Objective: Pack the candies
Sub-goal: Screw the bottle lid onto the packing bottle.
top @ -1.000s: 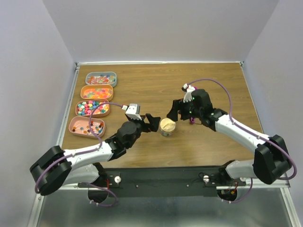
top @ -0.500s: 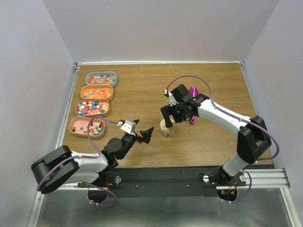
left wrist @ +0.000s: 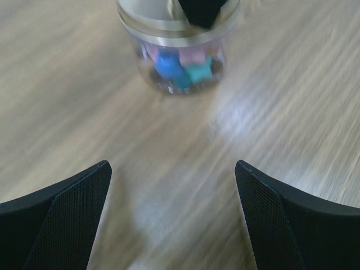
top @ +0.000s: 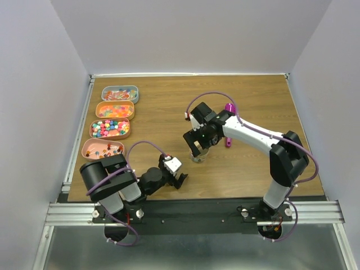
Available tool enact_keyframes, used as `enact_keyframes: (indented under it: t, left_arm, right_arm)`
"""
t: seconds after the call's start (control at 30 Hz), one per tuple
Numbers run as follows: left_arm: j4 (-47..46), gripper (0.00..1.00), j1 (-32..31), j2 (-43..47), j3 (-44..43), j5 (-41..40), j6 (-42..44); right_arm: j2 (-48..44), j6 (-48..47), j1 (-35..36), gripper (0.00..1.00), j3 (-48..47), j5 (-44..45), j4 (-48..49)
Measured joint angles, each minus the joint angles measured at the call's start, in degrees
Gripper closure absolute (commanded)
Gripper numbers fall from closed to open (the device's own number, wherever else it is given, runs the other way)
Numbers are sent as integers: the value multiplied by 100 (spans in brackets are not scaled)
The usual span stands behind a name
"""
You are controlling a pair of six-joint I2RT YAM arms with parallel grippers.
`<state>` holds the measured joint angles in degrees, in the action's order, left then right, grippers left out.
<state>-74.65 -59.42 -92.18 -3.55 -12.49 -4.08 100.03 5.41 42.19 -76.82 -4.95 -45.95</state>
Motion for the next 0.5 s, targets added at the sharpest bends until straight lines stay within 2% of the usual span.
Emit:
enact_keyframes:
  t: [0.5]
  left_arm:
    - [-824,1,-28,-1239,-439,831,181]
  right_arm:
    - [385,-98,114,0,-188,195,-20]
